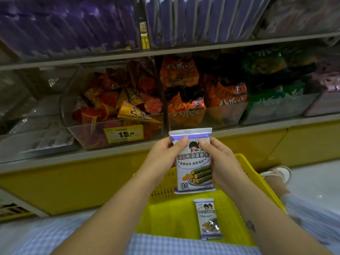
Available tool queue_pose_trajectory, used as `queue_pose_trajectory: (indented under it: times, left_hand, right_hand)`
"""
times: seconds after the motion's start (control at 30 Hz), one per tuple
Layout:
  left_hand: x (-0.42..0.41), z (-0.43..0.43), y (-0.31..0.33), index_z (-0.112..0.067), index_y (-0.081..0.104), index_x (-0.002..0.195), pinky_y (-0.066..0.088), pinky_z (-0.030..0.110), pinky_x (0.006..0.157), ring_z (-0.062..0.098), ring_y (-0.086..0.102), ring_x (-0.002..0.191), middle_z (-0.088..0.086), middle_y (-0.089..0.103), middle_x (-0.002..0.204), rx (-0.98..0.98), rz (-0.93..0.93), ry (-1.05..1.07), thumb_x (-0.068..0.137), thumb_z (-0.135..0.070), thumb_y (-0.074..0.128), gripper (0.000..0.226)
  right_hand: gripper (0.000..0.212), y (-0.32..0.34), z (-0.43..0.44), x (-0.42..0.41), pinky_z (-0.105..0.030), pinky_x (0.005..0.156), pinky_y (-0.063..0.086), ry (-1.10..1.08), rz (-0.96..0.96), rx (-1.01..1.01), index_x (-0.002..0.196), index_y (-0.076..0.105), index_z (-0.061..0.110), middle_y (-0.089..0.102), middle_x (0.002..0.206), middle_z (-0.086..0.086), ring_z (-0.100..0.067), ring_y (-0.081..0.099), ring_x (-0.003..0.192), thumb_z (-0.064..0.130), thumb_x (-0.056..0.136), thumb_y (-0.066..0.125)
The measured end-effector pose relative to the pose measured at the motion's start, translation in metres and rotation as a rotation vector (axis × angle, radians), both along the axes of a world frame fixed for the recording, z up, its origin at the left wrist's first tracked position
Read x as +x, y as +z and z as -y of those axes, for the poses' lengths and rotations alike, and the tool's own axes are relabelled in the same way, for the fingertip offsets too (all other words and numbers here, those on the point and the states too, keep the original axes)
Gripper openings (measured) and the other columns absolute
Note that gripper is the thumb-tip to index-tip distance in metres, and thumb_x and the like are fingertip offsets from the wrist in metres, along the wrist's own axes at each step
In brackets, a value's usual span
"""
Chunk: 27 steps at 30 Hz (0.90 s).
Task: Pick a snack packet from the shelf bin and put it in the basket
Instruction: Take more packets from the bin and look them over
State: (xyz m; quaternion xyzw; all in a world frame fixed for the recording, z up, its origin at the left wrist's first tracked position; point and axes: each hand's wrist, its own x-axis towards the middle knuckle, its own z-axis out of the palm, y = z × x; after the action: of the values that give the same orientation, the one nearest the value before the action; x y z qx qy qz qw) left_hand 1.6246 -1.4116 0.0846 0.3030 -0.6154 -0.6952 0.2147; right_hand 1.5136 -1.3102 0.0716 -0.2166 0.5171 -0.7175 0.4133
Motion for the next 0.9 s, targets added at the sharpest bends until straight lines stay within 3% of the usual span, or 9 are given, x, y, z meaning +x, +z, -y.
queue_pose_trajectory:
  times: [0.1,0.23,0.33,0.47,0.57,0.73,0.9]
  left_hand:
    - [-0.002,0.002,0.003,-0.017,0.07,0.1,0.052,0.02,0.061,0.011,0.071,0.076,0.002,0.076,0.091,0.072,-0.024,-0.014,0.094,-0.025,0.059,0.015]
    - [-0.004,0.004,0.008,-0.014,0.069,0.096,0.047,0.028,0.07,0.015,0.065,0.073,0.005,0.073,0.087,0.148,-0.029,-0.021,0.094,-0.02,0.058,0.012]
    - [-0.007,0.005,0.008,-0.014,0.067,0.089,0.047,0.027,0.067,0.013,0.064,0.068,0.003,0.072,0.079,0.182,-0.041,-0.007,0.094,-0.017,0.057,0.012]
    - [-0.008,0.007,0.01,-0.013,0.067,0.089,0.051,0.024,0.065,0.007,0.067,0.064,0.0,0.074,0.076,0.165,-0.065,-0.032,0.097,-0.021,0.053,0.019]
    - [-0.006,0.009,0.014,-0.013,0.069,0.092,0.054,0.024,0.061,0.007,0.069,0.069,0.001,0.076,0.081,0.204,-0.073,-0.056,0.1,-0.028,0.047,0.028]
    - [-0.001,0.012,0.016,-0.018,0.07,0.101,0.054,0.028,0.065,0.008,0.07,0.079,0.001,0.076,0.09,0.188,-0.074,-0.094,0.099,-0.039,0.042,0.035]
    - [-0.001,0.016,0.02,-0.016,0.068,0.105,0.054,0.032,0.072,0.013,0.069,0.083,0.005,0.075,0.095,0.237,-0.142,-0.045,0.099,-0.04,0.041,0.037]
  right_hand:
    - [0.042,0.005,0.003,-0.001,-0.047,0.085,0.057,-0.008,0.034,-0.002,0.111,0.064,-0.001,0.071,0.104,-0.025,-0.037,0.069,0.096,0.028,0.081,0.064]
    - [0.049,0.013,0.007,-0.004,-0.048,0.083,0.055,-0.029,0.102,0.007,0.117,0.056,-0.012,0.063,0.111,-0.035,-0.039,0.066,0.092,0.019,0.079,0.065]
    - [0.031,0.015,0.01,-0.009,-0.046,0.08,0.057,-0.037,0.118,0.018,0.109,0.062,-0.009,0.065,0.107,-0.034,-0.039,0.068,0.09,0.01,0.086,0.059]
    - [0.043,0.014,0.012,-0.014,-0.041,0.076,0.06,-0.014,0.106,0.008,0.108,0.066,-0.005,0.071,0.102,-0.026,-0.037,0.07,0.094,0.026,0.078,0.063]
    - [0.036,0.016,0.011,-0.018,-0.039,0.071,0.06,-0.014,0.126,0.021,0.105,0.068,-0.003,0.072,0.1,-0.024,-0.034,0.071,0.092,0.028,0.089,0.058]
    - [0.038,0.018,0.012,-0.021,-0.045,0.084,0.056,0.028,0.09,0.041,0.108,0.068,0.001,0.072,0.104,-0.021,-0.032,0.07,0.099,0.033,0.091,0.055]
    - [0.043,0.024,-0.005,-0.032,-0.033,0.077,0.057,0.332,-0.166,0.16,0.116,0.067,0.014,0.072,0.113,-0.009,-0.022,0.068,0.103,0.042,0.084,0.057]
